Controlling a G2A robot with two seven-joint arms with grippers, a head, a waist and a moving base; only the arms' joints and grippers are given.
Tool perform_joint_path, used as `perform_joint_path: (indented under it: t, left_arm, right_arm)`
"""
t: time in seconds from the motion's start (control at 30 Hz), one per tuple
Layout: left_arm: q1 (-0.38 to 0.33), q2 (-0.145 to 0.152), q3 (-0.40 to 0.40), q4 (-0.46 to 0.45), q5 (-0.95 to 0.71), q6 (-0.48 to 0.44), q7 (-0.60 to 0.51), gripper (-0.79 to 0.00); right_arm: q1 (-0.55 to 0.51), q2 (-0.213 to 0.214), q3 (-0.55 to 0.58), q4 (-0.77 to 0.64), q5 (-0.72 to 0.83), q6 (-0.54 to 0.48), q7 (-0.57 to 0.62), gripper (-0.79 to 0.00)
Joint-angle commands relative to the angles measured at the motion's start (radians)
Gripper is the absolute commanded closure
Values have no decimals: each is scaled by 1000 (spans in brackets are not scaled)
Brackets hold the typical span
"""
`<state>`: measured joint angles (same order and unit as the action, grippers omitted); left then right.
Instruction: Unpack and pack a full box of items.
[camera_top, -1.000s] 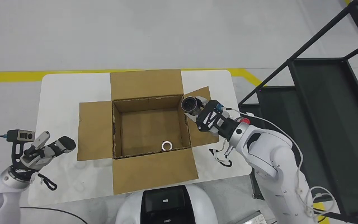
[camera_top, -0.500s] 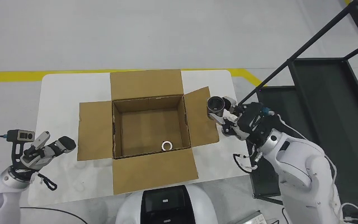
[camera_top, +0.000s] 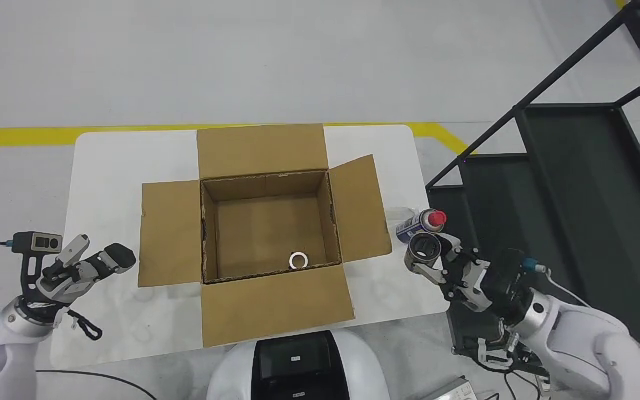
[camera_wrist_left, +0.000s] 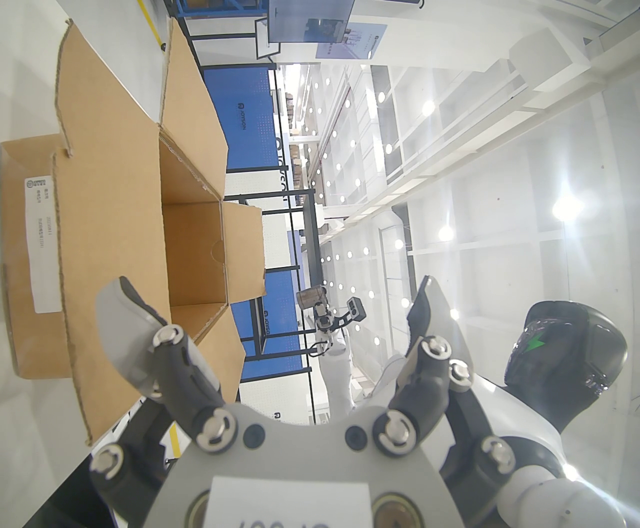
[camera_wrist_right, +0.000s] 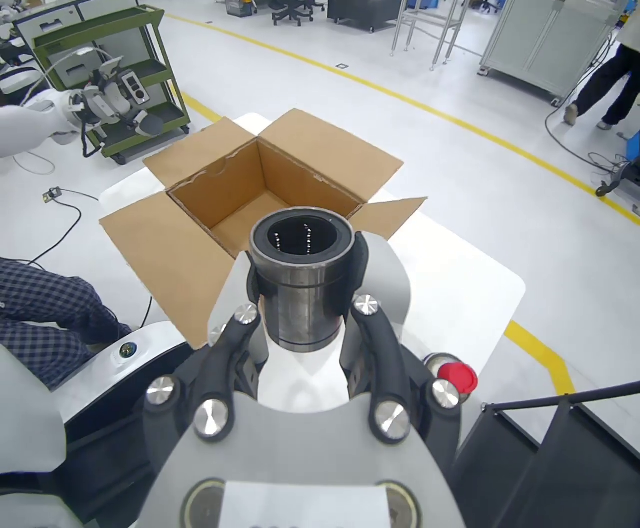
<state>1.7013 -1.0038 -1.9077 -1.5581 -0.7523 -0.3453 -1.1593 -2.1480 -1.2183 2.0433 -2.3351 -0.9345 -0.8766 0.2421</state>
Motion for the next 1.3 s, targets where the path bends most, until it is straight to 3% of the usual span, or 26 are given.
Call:
perform_joint_path:
  t: [0.0,0.4,0.47,0.67,0.93,1.1,1.27]
  left_arm:
    - [0,0,0,0,0,0,0,-785]
    - [0,0,0,0,0,0,0,-785]
    - [0,0,0,0,0,0,0,-785]
    - [0,0,0,0,0,0,0,-785]
    - [0,0,0,0,0,0,0,-785]
    - [0,0,0,0,0,0,0,-785]
    - [0,0,0,0,0,0,0,-785]
  right_arm:
    - [2,0,0,-1,4,1,1,0]
    - [3,0,-1,2,6,7,-1,0]
    - [9,0,-10,20,3,33,0,0]
    - [-48,-3,-15,122,-41,-23,-82,0]
    - [-160,-26,-52,273,-215,-25,-417,0]
    - [-144,-32,-136,390,-455,16,-658,0]
    - [-71,-29,-235,498,-637,71,-816,0]
